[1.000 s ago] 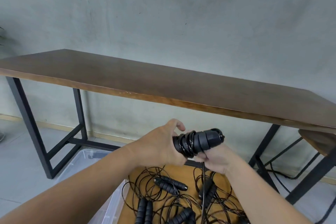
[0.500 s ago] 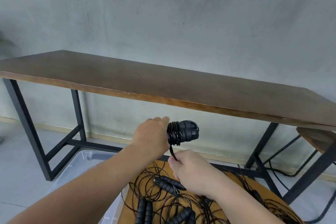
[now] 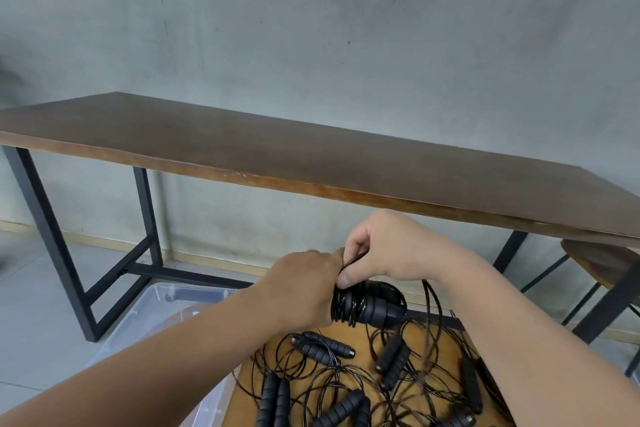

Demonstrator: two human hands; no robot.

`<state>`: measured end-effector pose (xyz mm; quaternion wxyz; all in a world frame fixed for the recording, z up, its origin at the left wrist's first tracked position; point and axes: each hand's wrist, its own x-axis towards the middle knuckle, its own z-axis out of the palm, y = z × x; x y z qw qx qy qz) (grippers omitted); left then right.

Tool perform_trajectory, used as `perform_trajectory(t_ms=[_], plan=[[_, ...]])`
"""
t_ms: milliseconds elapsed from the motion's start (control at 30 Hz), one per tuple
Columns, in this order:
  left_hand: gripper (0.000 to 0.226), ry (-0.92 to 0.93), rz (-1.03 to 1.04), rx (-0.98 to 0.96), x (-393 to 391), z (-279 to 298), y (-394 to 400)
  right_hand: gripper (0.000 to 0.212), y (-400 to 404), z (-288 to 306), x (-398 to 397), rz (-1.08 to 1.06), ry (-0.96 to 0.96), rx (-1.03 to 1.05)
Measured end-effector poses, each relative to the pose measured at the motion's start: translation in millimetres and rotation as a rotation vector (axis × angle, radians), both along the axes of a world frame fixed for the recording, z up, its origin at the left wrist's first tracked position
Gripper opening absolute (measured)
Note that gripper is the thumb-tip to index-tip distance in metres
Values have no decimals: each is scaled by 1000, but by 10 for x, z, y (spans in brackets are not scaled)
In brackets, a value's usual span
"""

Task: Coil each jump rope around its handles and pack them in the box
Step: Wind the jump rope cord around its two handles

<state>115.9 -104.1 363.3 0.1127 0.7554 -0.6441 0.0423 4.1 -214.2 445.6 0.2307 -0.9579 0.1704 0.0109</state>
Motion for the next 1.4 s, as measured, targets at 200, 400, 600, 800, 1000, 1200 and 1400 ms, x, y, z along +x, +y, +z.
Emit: perform_trajectory(t_ms=[200,400,600,800,1000,1200,1400], plan=[[107,313,-132,93,-23,194,127,16,-219,-164,-21,9,-60,446],[128,599,-154,137,-88,259,263,7,-280,-344,-42,-23,-74,671],[91,710,-174,-37,-83,203,214,49,-361,-800,-129,-61,-234,1184],[36,614,-128,-187,-30,139,114,28,-108,-893,-191,-260,-349,1078],[44,280,153,-245,-7,128,15,31,147,-864,-280,-303,-242,811],[60,-98,258,-170,-63,48,-85,37,323,-742,-304,-278,-61,147],[47,-284,261,-47,-54,-8,-80,24,505,-585,-364,-170,9,-239]])
